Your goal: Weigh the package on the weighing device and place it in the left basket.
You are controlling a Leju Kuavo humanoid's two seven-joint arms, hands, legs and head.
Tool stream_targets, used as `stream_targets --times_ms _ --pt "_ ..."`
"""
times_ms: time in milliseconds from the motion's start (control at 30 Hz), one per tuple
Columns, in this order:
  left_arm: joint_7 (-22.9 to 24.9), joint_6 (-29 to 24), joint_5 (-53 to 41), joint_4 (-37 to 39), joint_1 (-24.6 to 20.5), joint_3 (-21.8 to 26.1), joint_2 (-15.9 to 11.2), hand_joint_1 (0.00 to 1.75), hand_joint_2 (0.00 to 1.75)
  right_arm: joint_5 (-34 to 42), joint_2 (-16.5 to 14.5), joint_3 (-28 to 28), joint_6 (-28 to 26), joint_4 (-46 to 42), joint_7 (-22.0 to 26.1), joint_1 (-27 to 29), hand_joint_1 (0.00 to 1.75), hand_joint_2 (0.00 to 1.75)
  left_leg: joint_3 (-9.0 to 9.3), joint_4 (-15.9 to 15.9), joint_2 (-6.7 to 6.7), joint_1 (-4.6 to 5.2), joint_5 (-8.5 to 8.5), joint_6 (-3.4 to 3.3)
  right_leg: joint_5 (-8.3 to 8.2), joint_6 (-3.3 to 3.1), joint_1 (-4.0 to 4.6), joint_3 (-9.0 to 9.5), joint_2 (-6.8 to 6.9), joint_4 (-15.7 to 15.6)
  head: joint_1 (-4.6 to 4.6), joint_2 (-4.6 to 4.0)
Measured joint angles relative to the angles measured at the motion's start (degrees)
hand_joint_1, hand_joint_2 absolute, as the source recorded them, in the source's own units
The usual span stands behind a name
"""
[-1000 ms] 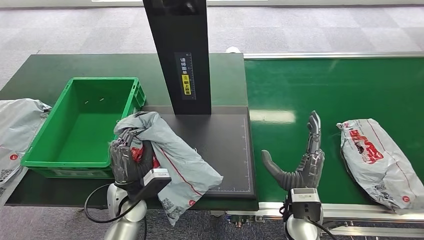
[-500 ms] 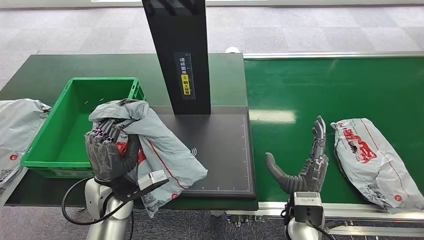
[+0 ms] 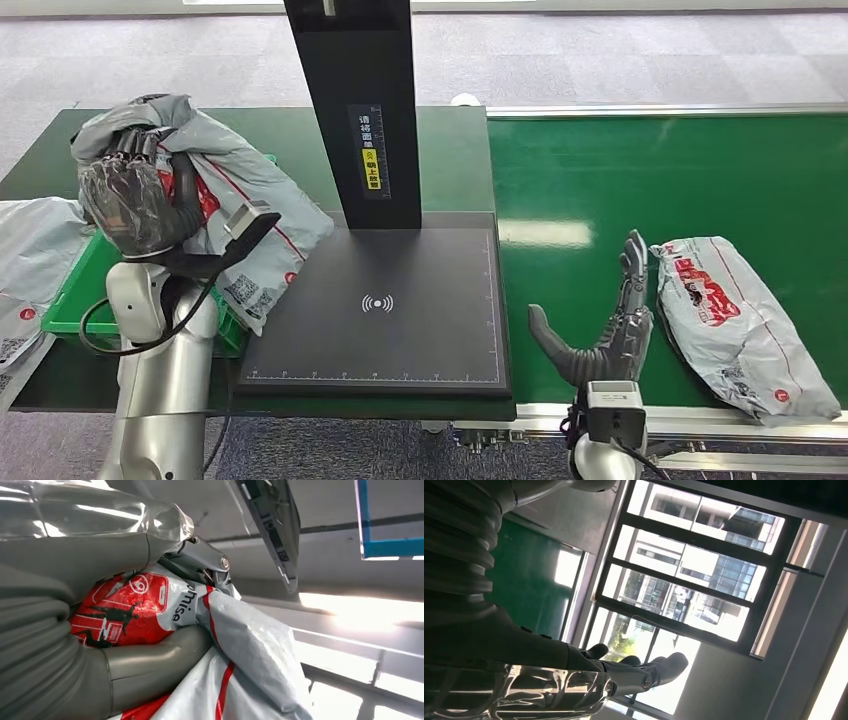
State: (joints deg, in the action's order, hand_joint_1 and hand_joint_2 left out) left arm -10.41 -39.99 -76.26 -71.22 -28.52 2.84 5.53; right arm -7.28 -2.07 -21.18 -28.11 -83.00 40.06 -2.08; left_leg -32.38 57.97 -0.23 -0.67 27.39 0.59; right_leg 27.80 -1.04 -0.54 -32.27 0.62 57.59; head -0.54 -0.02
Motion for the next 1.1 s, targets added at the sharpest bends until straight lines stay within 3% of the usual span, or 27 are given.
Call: stream_targets --times_ms 167,300,500,633,833,967,1100 --pt "11.9 1.6 -6.1 10.2 -10.3 0.1 -4.7 1.75 1.75 -0.9 -0.6 0.4 0.9 0.2 -0.1 -0.2 0.00 1.75 -0.01 0.0 0.07 -0.01 -0.05 0.07 -0.08 -0.04 0.01 -0.06 -0.10 0.0 0.00 0.00" --pt "18.4 3.8 -8.9 17.0 -16.6 -0.2 -7.8 1.75 1.75 -1.9 -1.0 0.8 1.3 -0.1 -0.6 -0.1 0.00 1.75 -0.02 0.0 0.16 -0.02 -0.05 0.08 -0.09 -0.04 0.02 -0.12 -0.17 0.0 0.01 0.00" --pt "29.9 13.9 -9.1 27.4 -24.5 -6.8 -12.7 1.75 1.75 -3.7 -1.4 2.0 1.2 -1.7 -1.5 1.4 0.00 1.75 -0.07 0.0 0.21 -0.03 -0.05 0.08 -0.11 -0.05 0.03 -0.19 -0.22 0.0 0.01 0.00" --pt "33.2 18.2 -9.1 33.7 -27.9 -12.8 -14.9 1.75 1.75 -4.5 -1.4 2.3 1.6 -2.5 -1.9 1.9 0.00 1.75 -0.08 0.0 0.31 -0.02 -0.05 0.09 -0.15 -0.08 0.02 -0.21 -0.32 0.1 0.02 0.00" --pt "33.5 26.8 -9.2 40.4 -31.0 -18.9 -16.9 1.75 1.75 -4.7 -1.5 3.0 1.6 -3.0 -1.9 2.1 0.00 1.75 -0.11 0.0 0.42 -0.02 -0.05 0.09 -0.20 -0.11 0.02 -0.29 -0.45 0.1 0.02 0.00" --pt "32.3 34.3 -9.2 43.7 -33.1 -22.2 -17.7 0.14 1.75 -4.8 -1.5 3.4 1.6 -3.3 -1.9 2.3 0.00 1.75 -0.12 0.0 0.42 -0.03 -0.06 0.09 -0.20 -0.12 0.02 -0.30 -0.45 0.1 0.01 0.00" --pt "31.0 39.0 -9.2 46.0 -34.6 -24.5 -18.7 0.00 1.75 -4.9 -1.5 3.6 1.6 -3.6 -1.7 2.7 0.00 1.75 -0.11 0.0 0.43 -0.03 -0.06 0.09 -0.21 -0.13 0.02 -0.30 -0.45 0.1 0.02 0.00"
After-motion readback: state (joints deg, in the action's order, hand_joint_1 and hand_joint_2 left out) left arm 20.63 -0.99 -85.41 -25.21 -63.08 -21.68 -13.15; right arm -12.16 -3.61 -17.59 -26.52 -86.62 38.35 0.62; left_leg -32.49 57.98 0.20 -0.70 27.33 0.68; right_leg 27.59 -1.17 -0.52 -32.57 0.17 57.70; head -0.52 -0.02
